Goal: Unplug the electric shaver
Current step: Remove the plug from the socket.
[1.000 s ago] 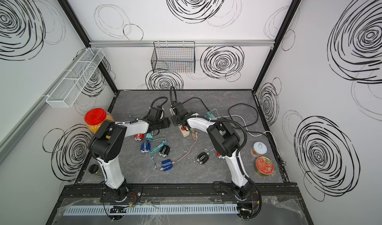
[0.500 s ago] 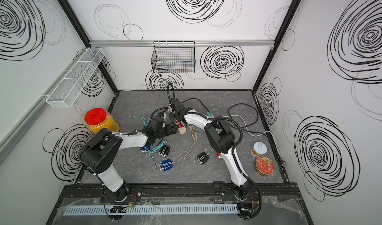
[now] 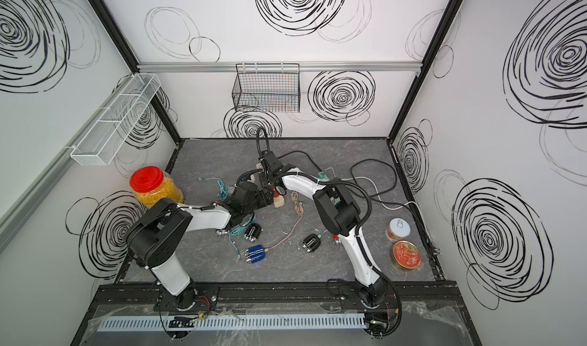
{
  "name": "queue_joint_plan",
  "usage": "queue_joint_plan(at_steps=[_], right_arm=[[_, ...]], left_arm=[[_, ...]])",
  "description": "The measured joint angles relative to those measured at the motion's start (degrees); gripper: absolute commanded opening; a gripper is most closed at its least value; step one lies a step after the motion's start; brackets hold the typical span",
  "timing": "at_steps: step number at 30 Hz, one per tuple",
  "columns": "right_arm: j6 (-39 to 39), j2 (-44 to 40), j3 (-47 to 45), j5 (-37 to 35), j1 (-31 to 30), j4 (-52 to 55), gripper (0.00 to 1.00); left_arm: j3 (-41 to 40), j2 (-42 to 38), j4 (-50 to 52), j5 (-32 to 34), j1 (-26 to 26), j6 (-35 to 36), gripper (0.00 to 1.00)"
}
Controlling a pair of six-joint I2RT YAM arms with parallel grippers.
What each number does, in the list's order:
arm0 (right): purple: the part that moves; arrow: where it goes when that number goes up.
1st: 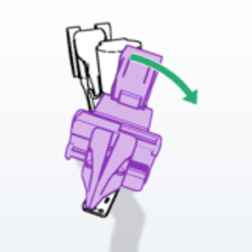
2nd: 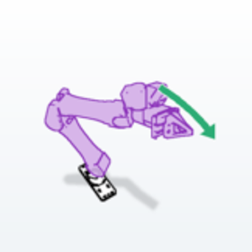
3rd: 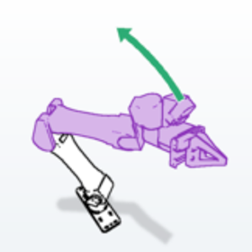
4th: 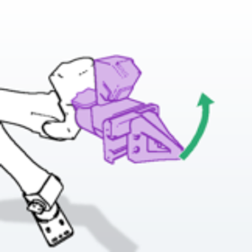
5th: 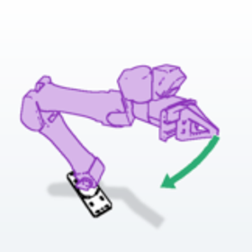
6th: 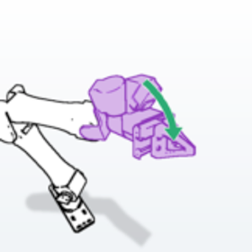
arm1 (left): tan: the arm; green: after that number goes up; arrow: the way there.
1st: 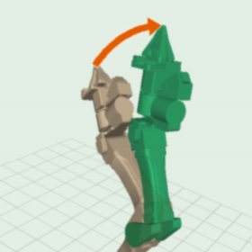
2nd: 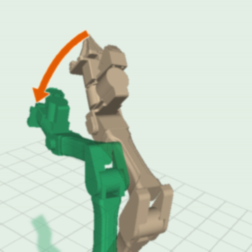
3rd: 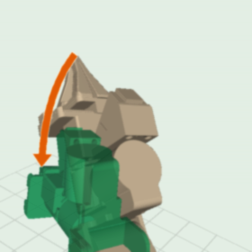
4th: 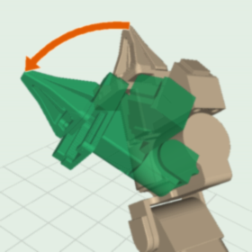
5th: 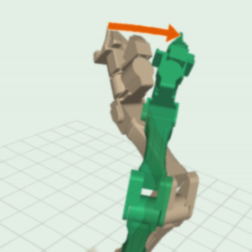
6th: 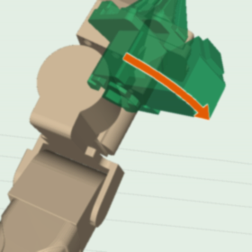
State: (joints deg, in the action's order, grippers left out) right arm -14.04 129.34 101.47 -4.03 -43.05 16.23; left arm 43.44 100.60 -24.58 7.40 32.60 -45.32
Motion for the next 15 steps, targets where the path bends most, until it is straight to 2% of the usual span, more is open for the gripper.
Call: queue_joint_plan(at_steps=[4, 8, 10, 15], right_arm=[[-0.5, 0.0, 0.0, 0.9, 0.3, 0.0, 0.19], [-0.7, 0.2, 0.2, 2.1, 0.7, 0.8, 0.16], [-0.8, 0.2, 0.3, 2.3, 0.8, 1.2, 0.13], [-0.4, 0.2, 0.7, 1.0, 0.7, 1.6, 0.11]], left_arm=[[0.9, 2.5, 1.1, 3.7, 1.5, 0.5, 0.86], [2.9, 5.2, 1.2, 6.4, 2.5, 0.9, 0.79], [4.4, 6.8, 0.5, 6.8, 2.6, 0.3, 0.75], [5.9, 10.0, -2.5, 6.7, 2.5, -1.4, 0.72]])
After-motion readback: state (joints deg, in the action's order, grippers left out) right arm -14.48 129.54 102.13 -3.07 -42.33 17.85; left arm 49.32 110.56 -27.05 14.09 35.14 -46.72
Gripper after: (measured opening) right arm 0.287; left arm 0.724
